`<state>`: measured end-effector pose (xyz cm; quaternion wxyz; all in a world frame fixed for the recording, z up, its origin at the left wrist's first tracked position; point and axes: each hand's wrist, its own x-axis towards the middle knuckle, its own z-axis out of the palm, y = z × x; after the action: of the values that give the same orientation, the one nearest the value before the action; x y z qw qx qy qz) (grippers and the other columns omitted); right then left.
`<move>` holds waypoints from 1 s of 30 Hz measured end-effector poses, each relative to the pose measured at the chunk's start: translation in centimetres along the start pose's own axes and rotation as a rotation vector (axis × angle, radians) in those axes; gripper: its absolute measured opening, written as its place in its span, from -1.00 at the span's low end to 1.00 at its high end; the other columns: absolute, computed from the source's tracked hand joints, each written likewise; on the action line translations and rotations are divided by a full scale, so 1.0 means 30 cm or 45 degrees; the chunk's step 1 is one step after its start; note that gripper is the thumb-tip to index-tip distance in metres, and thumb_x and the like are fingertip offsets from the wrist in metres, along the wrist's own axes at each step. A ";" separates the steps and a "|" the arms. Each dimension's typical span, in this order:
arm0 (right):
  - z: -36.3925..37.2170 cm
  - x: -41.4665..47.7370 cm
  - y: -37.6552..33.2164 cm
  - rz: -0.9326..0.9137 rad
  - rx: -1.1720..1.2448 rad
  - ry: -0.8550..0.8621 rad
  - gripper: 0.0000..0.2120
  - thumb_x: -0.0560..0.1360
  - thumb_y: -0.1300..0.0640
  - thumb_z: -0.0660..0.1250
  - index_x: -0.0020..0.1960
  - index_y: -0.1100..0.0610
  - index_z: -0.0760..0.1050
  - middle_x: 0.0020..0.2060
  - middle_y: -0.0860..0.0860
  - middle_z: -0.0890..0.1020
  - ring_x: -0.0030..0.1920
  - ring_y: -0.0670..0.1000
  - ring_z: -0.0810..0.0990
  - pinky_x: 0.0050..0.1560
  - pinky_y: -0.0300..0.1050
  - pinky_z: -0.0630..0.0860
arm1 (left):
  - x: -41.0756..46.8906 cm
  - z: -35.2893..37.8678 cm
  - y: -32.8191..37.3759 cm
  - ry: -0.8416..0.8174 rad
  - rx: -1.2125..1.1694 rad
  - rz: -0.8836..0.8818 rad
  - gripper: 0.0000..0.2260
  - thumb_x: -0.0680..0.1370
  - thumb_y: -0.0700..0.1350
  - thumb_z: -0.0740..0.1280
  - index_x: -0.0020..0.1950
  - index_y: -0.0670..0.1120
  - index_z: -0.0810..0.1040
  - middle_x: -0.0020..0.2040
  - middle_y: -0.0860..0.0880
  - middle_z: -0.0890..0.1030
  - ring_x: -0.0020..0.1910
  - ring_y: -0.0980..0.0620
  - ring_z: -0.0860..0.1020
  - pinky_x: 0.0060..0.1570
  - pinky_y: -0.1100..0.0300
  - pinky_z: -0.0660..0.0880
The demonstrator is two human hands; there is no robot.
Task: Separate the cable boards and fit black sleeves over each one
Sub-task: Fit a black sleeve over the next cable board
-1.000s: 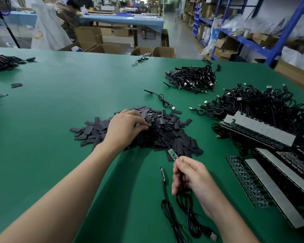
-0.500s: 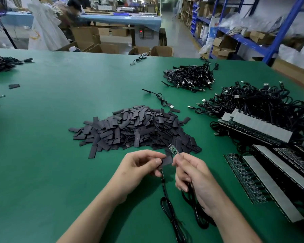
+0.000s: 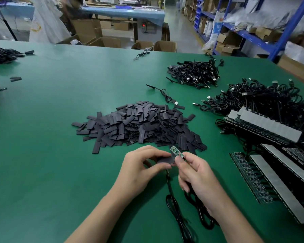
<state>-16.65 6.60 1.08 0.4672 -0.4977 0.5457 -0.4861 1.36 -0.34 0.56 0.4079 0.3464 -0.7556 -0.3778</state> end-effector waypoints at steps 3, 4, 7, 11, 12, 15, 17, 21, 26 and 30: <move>-0.009 0.003 -0.009 0.028 0.072 0.044 -0.64 0.68 -0.06 0.21 -0.21 0.05 0.54 -0.48 -0.01 0.28 -0.52 0.00 0.32 -0.41 -0.25 0.34 | 0.003 -0.008 -0.007 0.048 -0.080 -0.121 -0.80 0.44 -0.09 0.58 0.00 0.16 0.72 -0.03 0.17 0.69 0.00 0.05 0.63 -0.14 0.17 0.54; -0.011 0.004 -0.013 0.034 0.066 0.050 -0.64 0.66 -0.06 0.21 -0.25 0.06 0.52 -0.48 0.00 0.27 -0.52 0.01 0.32 -0.42 -0.26 0.34 | 0.004 -0.011 -0.008 0.059 -0.102 -0.157 -0.80 0.44 -0.10 0.58 -0.01 0.16 0.72 -0.02 0.16 0.70 0.01 0.05 0.63 -0.11 0.10 0.55; -0.017 0.001 -0.022 0.028 0.005 0.022 -0.65 0.57 -0.07 0.20 -0.29 0.10 0.46 -0.47 0.05 0.24 -0.51 0.03 0.33 -0.43 -0.24 0.34 | 0.009 -0.018 -0.006 0.075 -0.178 -0.224 -0.80 0.44 -0.12 0.58 -0.02 0.15 0.72 -0.02 0.13 0.71 0.02 0.04 0.63 -0.04 -0.09 0.56; -0.019 -0.006 -0.021 0.003 -0.065 -0.036 -0.63 0.58 -0.06 0.20 -0.28 0.15 0.42 -0.46 0.09 0.25 -0.47 0.03 0.34 -0.40 -0.22 0.37 | 0.012 -0.020 -0.004 0.068 -0.201 -0.238 -0.81 0.43 -0.14 0.58 -0.04 0.13 0.73 -0.03 0.10 0.72 0.02 0.05 0.65 -0.04 -0.08 0.57; -0.020 -0.007 -0.021 0.000 -0.072 -0.047 -0.63 0.59 -0.06 0.20 -0.28 0.16 0.42 -0.45 0.11 0.25 -0.47 0.03 0.34 -0.39 -0.22 0.38 | 0.012 -0.019 -0.005 0.064 -0.197 -0.231 -0.80 0.43 -0.14 0.58 -0.04 0.13 0.73 -0.04 0.11 0.72 0.01 0.07 0.65 -0.05 -0.05 0.56; -0.021 -0.007 -0.021 0.001 -0.095 -0.065 -0.62 0.59 -0.06 0.20 -0.29 0.16 0.42 -0.47 0.10 0.27 -0.49 0.03 0.36 -0.39 -0.22 0.39 | 0.012 -0.018 -0.008 0.056 -0.195 -0.220 -0.79 0.43 -0.14 0.58 -0.04 0.15 0.73 -0.05 0.13 0.71 -0.01 0.11 0.65 -0.07 0.01 0.56; -0.020 -0.006 -0.022 0.005 -0.105 -0.071 -0.62 0.58 -0.05 0.20 -0.31 0.15 0.41 -0.48 0.08 0.28 -0.50 0.03 0.36 -0.41 -0.21 0.37 | 0.013 -0.017 -0.013 0.054 -0.203 -0.224 -0.79 0.44 -0.15 0.58 -0.04 0.15 0.73 -0.05 0.13 0.72 -0.01 0.10 0.65 -0.06 0.00 0.57; -0.018 -0.006 -0.027 0.014 -0.122 -0.082 -0.65 0.57 -0.04 0.21 -0.34 0.09 0.42 -0.49 0.06 0.28 -0.52 0.03 0.36 -0.42 -0.19 0.35 | 0.011 -0.019 -0.022 0.044 -0.205 -0.214 -0.80 0.44 -0.15 0.58 -0.05 0.15 0.73 -0.06 0.11 0.72 -0.01 0.08 0.67 -0.07 0.03 0.58; -0.027 -0.007 -0.030 0.037 -0.153 -0.124 -0.65 0.57 -0.04 0.21 -0.34 0.08 0.43 -0.51 0.06 0.28 -0.54 0.03 0.37 -0.40 -0.15 0.35 | 0.013 -0.023 -0.026 0.020 -0.100 -0.110 -0.81 0.42 -0.16 0.60 -0.05 0.10 0.75 -0.06 0.14 0.71 -0.02 0.07 0.67 -0.12 0.10 0.56; -0.032 -0.008 -0.030 0.064 -0.158 -0.170 -0.65 0.57 -0.04 0.21 -0.35 0.05 0.43 -0.53 0.00 0.30 -0.54 0.02 0.36 -0.42 -0.17 0.36 | 0.012 -0.023 -0.029 0.009 -0.024 -0.065 -0.83 0.43 -0.16 0.59 -0.03 0.04 0.75 -0.05 0.15 0.71 -0.02 0.06 0.67 -0.14 0.13 0.56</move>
<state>-17.51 6.87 2.09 0.4829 -0.5429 0.5548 -0.4052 2.01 -1.25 0.21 0.4043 0.3629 -0.7414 -0.3939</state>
